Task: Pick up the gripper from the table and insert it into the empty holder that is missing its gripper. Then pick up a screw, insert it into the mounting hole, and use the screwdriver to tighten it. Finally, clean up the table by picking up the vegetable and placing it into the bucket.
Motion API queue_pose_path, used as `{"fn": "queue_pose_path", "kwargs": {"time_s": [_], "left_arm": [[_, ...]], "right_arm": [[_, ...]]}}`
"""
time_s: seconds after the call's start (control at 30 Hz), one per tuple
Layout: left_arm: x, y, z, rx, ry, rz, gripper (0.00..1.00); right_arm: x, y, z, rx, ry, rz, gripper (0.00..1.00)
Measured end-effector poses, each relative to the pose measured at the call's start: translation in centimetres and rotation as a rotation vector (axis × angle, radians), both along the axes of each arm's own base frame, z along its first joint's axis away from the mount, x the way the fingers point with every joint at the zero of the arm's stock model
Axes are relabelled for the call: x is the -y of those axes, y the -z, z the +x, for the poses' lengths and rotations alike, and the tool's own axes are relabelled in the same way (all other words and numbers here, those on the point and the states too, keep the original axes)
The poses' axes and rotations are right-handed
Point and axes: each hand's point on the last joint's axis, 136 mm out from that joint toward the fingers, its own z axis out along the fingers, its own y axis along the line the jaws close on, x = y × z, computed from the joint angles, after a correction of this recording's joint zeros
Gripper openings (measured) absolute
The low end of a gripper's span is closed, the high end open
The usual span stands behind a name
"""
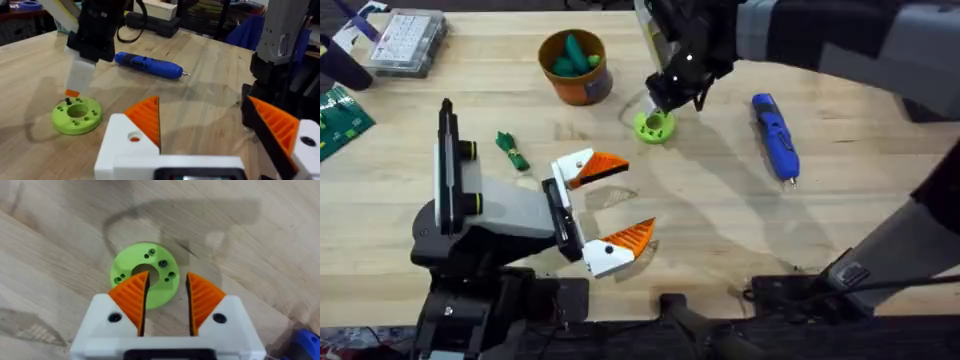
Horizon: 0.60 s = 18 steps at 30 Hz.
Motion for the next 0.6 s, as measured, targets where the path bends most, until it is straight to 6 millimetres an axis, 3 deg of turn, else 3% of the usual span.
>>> {"fn": "queue_pose_path", "kwargs": {"time_s": [0.4,0.6], "left_arm": [[0.0,0.0,0.0,0.000,0.000,0.000,0.987],[0.0,0.0,0.0,0.000,0.000,0.000,0.987]], "right_arm": [[-0.9,0.1,0.9,0.031,-0.005,0.031,0.446],[-0.8,1.4,0.8,0.006,-0.004,0.014,0.446]]}}
